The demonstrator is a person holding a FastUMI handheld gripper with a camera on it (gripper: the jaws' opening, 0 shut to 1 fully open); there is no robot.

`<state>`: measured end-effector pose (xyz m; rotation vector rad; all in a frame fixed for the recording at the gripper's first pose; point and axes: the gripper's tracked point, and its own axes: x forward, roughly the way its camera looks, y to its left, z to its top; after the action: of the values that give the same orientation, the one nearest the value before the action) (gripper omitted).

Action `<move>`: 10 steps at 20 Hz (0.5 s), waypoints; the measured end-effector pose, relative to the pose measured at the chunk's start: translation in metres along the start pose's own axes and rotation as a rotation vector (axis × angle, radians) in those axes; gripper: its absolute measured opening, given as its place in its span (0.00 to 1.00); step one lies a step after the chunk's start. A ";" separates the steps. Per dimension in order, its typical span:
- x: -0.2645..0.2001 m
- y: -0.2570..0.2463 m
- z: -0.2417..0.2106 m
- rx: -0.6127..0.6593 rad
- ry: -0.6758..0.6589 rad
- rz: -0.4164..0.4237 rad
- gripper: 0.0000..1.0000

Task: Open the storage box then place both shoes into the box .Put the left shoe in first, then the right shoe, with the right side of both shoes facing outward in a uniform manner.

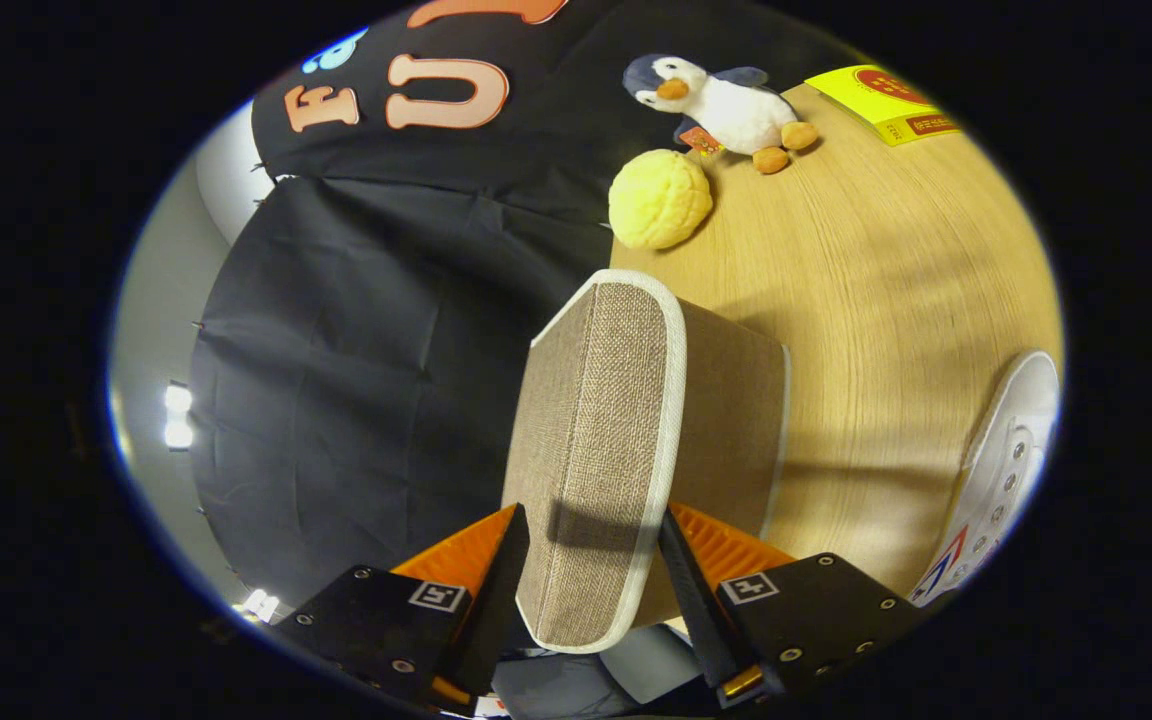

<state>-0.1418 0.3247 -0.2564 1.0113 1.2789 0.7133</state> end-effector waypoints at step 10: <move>-0.002 0.086 -0.002 -0.092 -0.028 0.085 0.36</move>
<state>-0.1356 0.3586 -0.1780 1.0019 1.1737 0.8129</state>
